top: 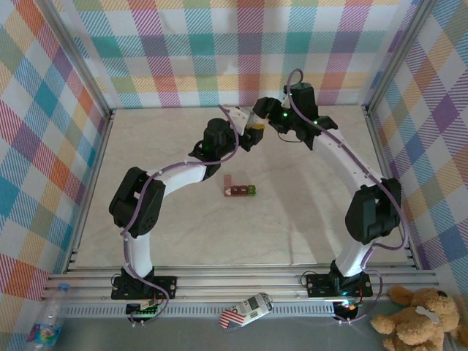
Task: Sort the pills into containers
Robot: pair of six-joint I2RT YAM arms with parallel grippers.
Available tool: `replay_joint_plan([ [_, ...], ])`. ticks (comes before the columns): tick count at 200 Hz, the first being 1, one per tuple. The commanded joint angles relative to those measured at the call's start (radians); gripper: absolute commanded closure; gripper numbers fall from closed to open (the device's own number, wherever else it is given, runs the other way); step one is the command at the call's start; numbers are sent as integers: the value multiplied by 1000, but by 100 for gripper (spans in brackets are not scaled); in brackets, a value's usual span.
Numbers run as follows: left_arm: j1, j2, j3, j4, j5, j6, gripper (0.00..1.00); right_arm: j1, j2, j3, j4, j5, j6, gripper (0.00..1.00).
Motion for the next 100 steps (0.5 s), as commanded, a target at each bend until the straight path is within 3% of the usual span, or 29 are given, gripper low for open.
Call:
replay_joint_plan([
  [1, 40, -9, 18, 72, 64, -27, 100, -54, -84, -12, 65, -156, -74, 28],
  [56, 119, -5, 83, -4, 408, -91, 100, -113, -26, 148, -206, -337, -437, 20],
  [75, 126, -1, 100, -37, 469, -100, 100, -112, 16, 226, -313, -384, -556, 17],
  [100, 125, 3, 113, -51, 532, -111, 100, -112, 60, 298, -379, -415, -596, 17],
])
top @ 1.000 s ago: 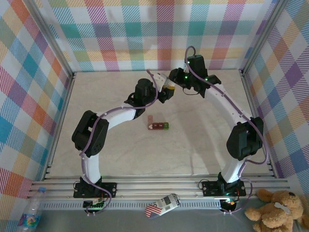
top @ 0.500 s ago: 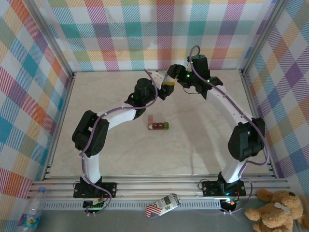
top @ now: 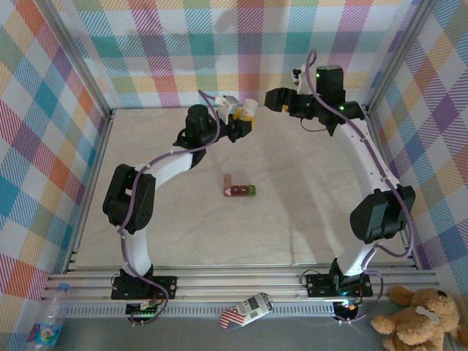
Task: Sort the pills into containers
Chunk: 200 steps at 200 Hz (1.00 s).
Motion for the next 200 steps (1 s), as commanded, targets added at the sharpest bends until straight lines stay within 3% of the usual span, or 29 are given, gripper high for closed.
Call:
replay_joint_plan([
  [1, -3, 3, 42, -15, 146, -29, 100, 6, 48, 64, -130, -89, -143, 17],
  [36, -5, 19, 64, -23, 194, -67, 100, 20, 95, 136, -177, -112, -157, 20],
  [166, -10, 19, 61, -39, 211, -66, 100, 48, 145, 193, -202, -99, -156, 30],
  [200, -11, 19, 59, -39, 215, -66, 100, 49, 148, 194, -202, -107, -152, 42],
])
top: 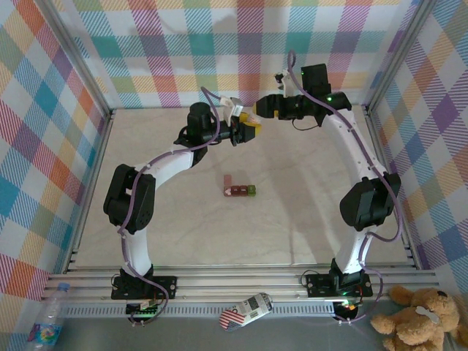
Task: Sort the pills into containers
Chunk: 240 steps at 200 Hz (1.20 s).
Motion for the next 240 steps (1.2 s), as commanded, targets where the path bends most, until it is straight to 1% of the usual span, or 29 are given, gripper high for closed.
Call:
replay_joint_plan([
  [1, -9, 16, 28, 12, 28, -12, 100, 5, 12, 31, -8, -31, -6, 43],
  [33, -9, 16, 30, 12, 23, -10, 100, 5, 13, 14, -12, -42, -7, 58],
  [54, -13, 13, 31, 10, 1, -10, 100, 12, -8, -34, 17, -21, 21, 62],
  [73, -24, 6, 24, 12, -52, -5, 100, 31, -35, -98, 68, 34, 82, 66],
  [89, -42, -7, 10, 12, -119, 19, 100, 59, -63, -163, 119, 135, 156, 67],
  [123, -101, -34, -33, 34, -309, 85, 100, 143, -99, -290, 237, 332, 350, 67],
  [144, -140, -41, -52, 45, -417, 112, 100, 194, -101, -325, 289, 418, 427, 66],
  [162, -165, -38, -70, 71, -493, 113, 100, 226, -92, -334, 321, 455, 479, 65],
  [190, -182, -24, -77, 101, -530, 88, 100, 238, -75, -316, 334, 468, 519, 65],
  [213, -180, -23, -81, 107, -552, 89, 100, 226, -90, -294, 309, 474, 496, 63],
  [240, -155, -33, -83, 99, -517, 94, 100, 170, -162, -341, 317, 440, 478, 60],
])
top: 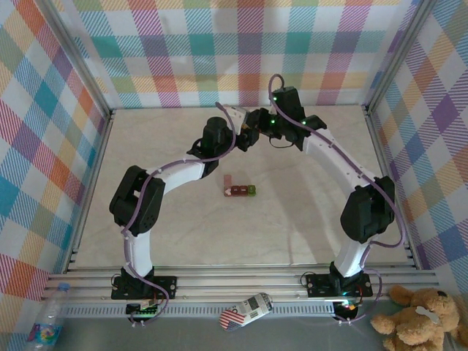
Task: Sort the pills into containers
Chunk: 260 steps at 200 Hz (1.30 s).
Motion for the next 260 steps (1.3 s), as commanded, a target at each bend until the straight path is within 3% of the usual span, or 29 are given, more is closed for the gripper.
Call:
replay_joint_plan([
  [1, -33, -43, 5, 113, 81, 24, 100, -21, -61, -23, 38, -95, 6, 60],
  [47, 40, -39, 36, 108, 339, -22, 100, -161, -151, -90, 62, -286, -109, 41],
  [81, 65, -15, 89, 76, 508, -54, 100, -207, -106, 14, 5, -391, -216, 25],
  [98, 69, -7, 110, 66, 576, -66, 100, -204, -48, 120, -83, -452, -278, 23],
  [127, 71, 10, 146, 24, 648, -68, 100, -201, 20, 230, -189, -522, -344, 23],
  [167, 71, 15, 155, 24, 665, -75, 100, -188, 18, 221, -211, -518, -374, 25],
  [260, 71, 16, 163, 14, 658, -75, 100, -183, 5, 177, -210, -496, -381, 44],
])
